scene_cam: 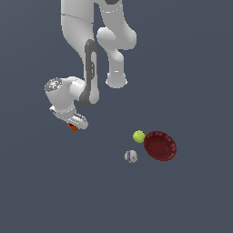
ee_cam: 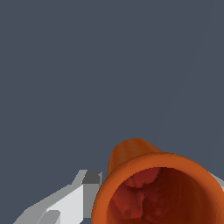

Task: Pick up a designated object from a clutter of objects.

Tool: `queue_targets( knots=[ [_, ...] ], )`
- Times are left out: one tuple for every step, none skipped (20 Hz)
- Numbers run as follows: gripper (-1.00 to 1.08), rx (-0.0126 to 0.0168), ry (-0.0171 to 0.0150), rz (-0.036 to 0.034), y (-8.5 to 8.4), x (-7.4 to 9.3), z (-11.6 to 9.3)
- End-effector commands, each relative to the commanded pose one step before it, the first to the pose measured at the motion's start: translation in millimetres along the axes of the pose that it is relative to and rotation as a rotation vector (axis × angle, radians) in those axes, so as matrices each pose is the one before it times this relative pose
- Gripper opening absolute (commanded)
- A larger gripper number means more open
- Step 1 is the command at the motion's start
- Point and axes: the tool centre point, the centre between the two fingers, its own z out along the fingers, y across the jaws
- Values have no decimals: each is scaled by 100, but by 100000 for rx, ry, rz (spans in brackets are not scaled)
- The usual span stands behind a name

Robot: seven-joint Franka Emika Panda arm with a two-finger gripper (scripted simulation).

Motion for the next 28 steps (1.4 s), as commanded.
queue_targets(
  knots=[
    [-100,-27,-81,-40,-13,-7,91],
    [-100,0,0,0,0,0,0],
    [-100,30,113,23,9,23,-78],
    [-100,0,0,0,0,-3,-23],
    [-100,0,0,0,1,-10,-68],
    [-100,0,0,0,2,-17,-114],
    [-100,0,0,0,2,-24,-159],
    [-100,0,0,0,3,-30,-205],
    [-100,0,0,0,4,-37,-251],
    [-100,0,0,0,5,-44,-297],
    [-100,0,0,0,6,-50,-343],
    [-100,56,-22,35,28,-57,-377],
    [-100,0,0,0,8,-64,-436],
    [-100,0,0,0,9,-70,-483],
    [-100,0,0,0,10,-77,-531],
    [-100,0,0,0,12,-84,-579],
    [-100,46,-23,46,41,-90,-615],
    [-100,0,0,0,16,-97,-678],
    [-100,0,0,0,18,-104,-728],
    [-100,0,0,0,21,-110,-777],
    [-100,0,0,0,24,-116,-824],
    [-100,-11,-31,61,57,-120,-852],
    [-100,0,0,0,31,-126,-910],
    [-100,0,0,0,35,-131,-950],
    [-100,-58,-12,35,47,-133,-972],
    [-100,0,0,0,41,-134,-992],
    [-100,-63,-5,28,47,-135,-1009],
    [-100,0,0,0,45,-137,-1031]
  ],
)
